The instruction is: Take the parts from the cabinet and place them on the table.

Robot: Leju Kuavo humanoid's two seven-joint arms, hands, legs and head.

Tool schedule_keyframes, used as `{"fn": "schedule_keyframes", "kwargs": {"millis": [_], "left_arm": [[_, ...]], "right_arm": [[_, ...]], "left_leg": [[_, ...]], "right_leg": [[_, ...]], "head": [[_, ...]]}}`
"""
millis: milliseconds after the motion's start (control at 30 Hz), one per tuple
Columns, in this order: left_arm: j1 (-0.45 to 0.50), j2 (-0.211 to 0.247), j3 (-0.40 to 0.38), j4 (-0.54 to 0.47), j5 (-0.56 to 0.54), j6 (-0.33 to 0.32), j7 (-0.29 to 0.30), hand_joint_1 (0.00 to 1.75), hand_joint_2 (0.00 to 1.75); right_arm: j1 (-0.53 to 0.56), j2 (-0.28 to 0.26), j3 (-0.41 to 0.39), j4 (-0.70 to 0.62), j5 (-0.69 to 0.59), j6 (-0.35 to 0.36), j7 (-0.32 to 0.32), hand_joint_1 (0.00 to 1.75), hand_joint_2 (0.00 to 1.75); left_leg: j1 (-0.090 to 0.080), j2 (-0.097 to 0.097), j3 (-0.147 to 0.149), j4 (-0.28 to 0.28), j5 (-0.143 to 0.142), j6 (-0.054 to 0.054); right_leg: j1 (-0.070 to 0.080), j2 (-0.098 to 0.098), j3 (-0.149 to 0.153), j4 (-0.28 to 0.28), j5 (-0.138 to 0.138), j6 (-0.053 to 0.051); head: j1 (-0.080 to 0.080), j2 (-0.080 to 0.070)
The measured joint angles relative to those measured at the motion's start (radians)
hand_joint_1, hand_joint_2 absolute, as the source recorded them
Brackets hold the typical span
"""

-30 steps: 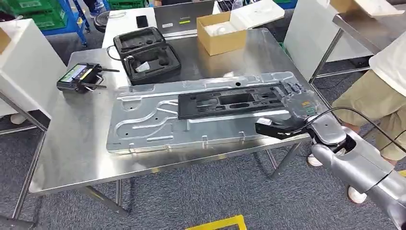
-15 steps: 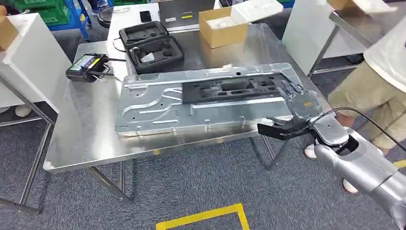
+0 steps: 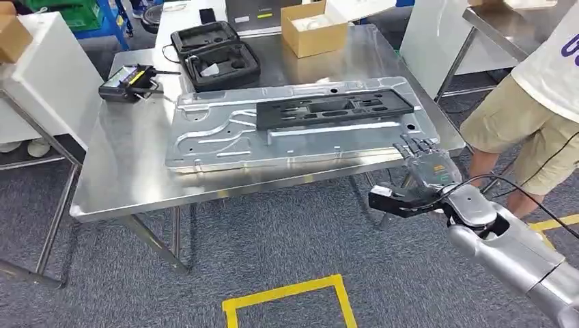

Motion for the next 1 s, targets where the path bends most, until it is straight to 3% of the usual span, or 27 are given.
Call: {"fn": "schedule_keyframes", "kwargs": {"millis": [67,100,133,167,233,267,300,333,400,433,467,500,567,600,633,667,733,767,800,833,867,933,967,1000], "left_arm": [[0.001,0.000,0.000,0.000,0.000,0.000,0.000,0.00,0.00],[0.001,-0.001,0.000,0.000,-0.001,0.000,0.000,0.00,0.00],[0.002,-0.002,0.000,0.000,-0.002,0.000,0.000,0.00,0.00],[0.001,-0.002,0.000,0.000,-0.002,0.000,0.000,0.00,0.00],[0.001,-0.003,0.001,0.000,-0.002,0.002,-0.001,0.00,0.00],[0.001,-0.003,0.001,0.000,-0.001,0.003,-0.005,0.00,0.00],[0.002,-0.003,0.001,0.000,0.002,0.005,-0.009,0.00,0.00],[0.002,-0.003,0.002,0.000,0.003,0.008,-0.011,0.00,0.00],[0.004,-0.003,0.005,0.000,0.012,0.016,-0.018,0.00,0.00],[0.004,-0.003,0.007,0.000,0.015,0.018,-0.019,0.00,0.00],[0.005,-0.003,0.010,0.000,0.017,0.020,-0.021,0.00,0.00],[0.007,-0.003,0.011,0.000,0.021,0.023,-0.023,0.00,0.00],[0.011,-0.003,0.016,0.000,0.032,0.030,-0.031,0.00,0.00],[0.013,-0.002,0.019,0.000,0.035,0.035,-0.034,0.00,0.00],[0.015,-0.002,0.021,0.000,0.042,0.039,-0.039,0.00,0.00],[0.017,-0.002,0.026,0.000,0.048,0.043,-0.042,0.00,0.00],[0.021,-0.001,0.037,0.000,0.056,0.050,-0.049,0.00,0.00],[0.023,-0.001,0.040,0.000,0.060,0.053,-0.050,0.00,0.00],[0.025,-0.001,0.043,0.000,0.066,0.055,-0.053,0.00,0.00],[0.026,-0.001,0.046,0.000,0.073,0.057,-0.055,0.00,0.00],[0.028,-0.001,0.051,0.000,0.080,0.061,-0.059,0.00,0.00],[0.036,-0.001,0.063,0.000,0.097,0.069,-0.064,0.00,0.00],[0.040,-0.001,0.066,0.000,0.103,0.072,-0.064,0.00,0.00],[0.042,-0.002,0.068,0.000,0.108,0.073,-0.068,0.00,0.00]], "right_arm": [[0.027,0.008,-0.009,0.009,-0.016,-0.029,-0.021,0.00,0.00],[0.045,0.012,-0.014,0.014,-0.019,-0.043,-0.030,0.00,0.00],[0.061,0.019,-0.016,0.023,-0.024,-0.067,-0.043,0.00,0.00],[0.075,0.026,-0.016,0.035,-0.029,-0.091,-0.054,0.00,0.00],[0.119,0.045,-0.023,0.065,-0.049,-0.144,-0.072,0.00,0.00],[0.142,0.056,-0.025,0.080,-0.059,-0.164,-0.082,0.00,0.00],[0.166,0.065,-0.026,0.097,-0.074,-0.186,-0.095,0.00,0.00],[0.188,0.073,-0.030,0.109,-0.086,-0.206,-0.108,0.00,0.00],[0.231,0.095,-0.045,0.138,-0.121,-0.261,-0.142,0.00,0.00],[0.249,0.106,-0.053,0.153,-0.135,-0.284,-0.156,0.00,0.00],[0.265,0.116,-0.061,0.164,-0.146,-0.305,-0.171,0.00,0.00],[0.286,0.126,-0.069,0.172,-0.163,-0.330,-0.190,0.00,0.00],[0.328,0.152,-0.083,0.200,-0.192,-0.378,-0.232,0.00,0.00],[0.350,0.168,-0.091,0.215,-0.210,-0.395,-0.252,0.00,0.00],[0.367,0.183,-0.095,0.227,-0.233,-0.415,-0.280,0.00,0.00],[0.385,0.200,-0.101,0.242,-0.259,-0.437,-0.308,0.00,0.00],[0.419,0.237,-0.108,0.280,-0.302,-0.466,-0.359,0.00,0.00],[0.434,0.251,-0.111,0.295,-0.317,-0.470,-0.375,0.00,0.00],[0.445,0.265,-0.112,0.311,-0.338,-0.476,-0.397,0.00,0.00],[0.457,0.282,-0.112,0.329,-0.373,-0.488,-0.437,0.00,0.00],[0.467,0.305,-0.113,0.354,-0.429,-0.505,-0.504,0.00,0.00],[0.484,0.358,-0.111,0.403,-0.577,-0.509,-0.646,0.00,0.00],[0.491,0.384,-0.111,0.426,-0.634,-0.506,-0.697,0.00,0.00],[0.493,0.404,-0.109,0.448,-0.684,-0.500,-0.737,0.00,0.00]], "left_leg": [[-0.004,-0.003,-0.009,-0.004,0.009,0.011],[0.009,-0.002,-0.014,-0.018,0.028,0.021],[0.005,-0.001,-0.021,-0.020,0.038,0.027],[0.005,0.000,-0.031,-0.019,0.047,0.035],[0.001,0.000,-0.052,-0.019,0.064,0.040],[-0.001,0.000,-0.064,-0.018,0.072,0.041],[-0.002,0.000,-0.075,-0.018,0.081,0.040],[-0.002,0.000,-0.085,-0.017,0.088,0.039],[-0.002,0.000,-0.100,-0.015,0.101,0.031],[-0.003,0.000,-0.104,-0.011,0.105,0.026],[-0.009,0.000,-0.111,-0.006,0.108,0.020],[-0.009,0.000,-0.111,-0.008,0.116,0.012],[-0.006,-0.001,-0.113,-0.006,0.125,0.003],[-0.006,-0.003,-0.117,-0.004,0.128,-0.001],[-0.001,-0.002,-0.128,0.011,0.103,-0.007],[-0.001,-0.001,-0.147,0.065,0.048,-0.017],[0.007,0.000,-0.206,0.241,-0.058,-0.030],[0.008,0.001,-0.225,0.312,-0.087,-0.034],[0.008,0.001,-0.224,0.338,-0.087,-0.035],[0.008,0.001,-0.198,0.312,-0.067,-0.034],[0.008,0.001,-0.146,0.240,-0.033,-0.031],[0.005,-0.001,-0.006,0.025,0.019,-0.017],[0.001,-0.002,0.032,-0.042,0.000,-0.008],[-0.003,-0.003,0.029,-0.040,0.010,-0.007]], "right_leg": [[0.000,0.000,-0.002,-0.008,0.016,0.014],[-0.003,0.000,-0.008,-0.007,0.013,0.019],[-0.003,0.000,-0.020,0.019,-0.025,0.019],[-0.004,0.000,-0.042,0.079,-0.084,0.019],[-0.004,0.000,-0.093,0.250,-0.187,0.024],[-0.004,0.000,-0.108,0.316,-0.208,0.027],[-0.004,0.000,-0.101,0.334,-0.198,0.028],[-0.004,0.000,-0.072,0.307,-0.170,0.028],[-0.005,-0.001,0.050,0.137,-0.107,0.028],[-0.006,-0.002,0.119,0.040,-0.110,0.027],[0.003,0.000,0.151,-0.022,-0.126,0.021],[0.004,0.002,0.144,-0.013,-0.123,0.010],[0.008,0.002,0.138,-0.011,-0.119,0.002],[0.003,-0.003,0.133,-0.016,-0.112,-0.010],[0.001,-0.009,0.130,-0.017,-0.105,-0.019],[-0.001,-0.010,0.120,-0.017,-0.098,-0.029],[0.000,-0.012,0.101,-0.016,-0.084,-0.034],[0.000,-0.013,0.091,-0.016,-0.077,-0.034],[0.000,-0.013,0.081,-0.015,-0.070,-0.033],[0.000,-0.013,0.072,-0.015,-0.062,-0.032],[0.000,-0.012,0.064,-0.015,-0.056,-0.030],[0.000,-0.008,0.056,-0.015,-0.045,-0.025],[0.002,-0.007,0.051,-0.015,-0.041,-0.021],[0.002,-0.007,0.049,-0.017,-0.034,-0.016]], "head": [[-0.001,0.000],[-0.002,0.000],[0.000,0.000],[0.000,0.000],[0.000,0.000],[0.000,0.000],[0.000,0.000],[0.000,0.000],[0.000,0.000],[0.000,0.000],[0.000,0.000],[-0.003,0.000],[-0.002,0.000],[-0.002,0.000],[-0.001,0.000],[-0.005,0.000],[-0.005,0.000],[-0.005,0.000],[-0.005,0.000],[-0.005,0.000],[-0.005,0.000],[-0.005,0.000],[-0.005,0.000],[-0.003,0.000]]}}
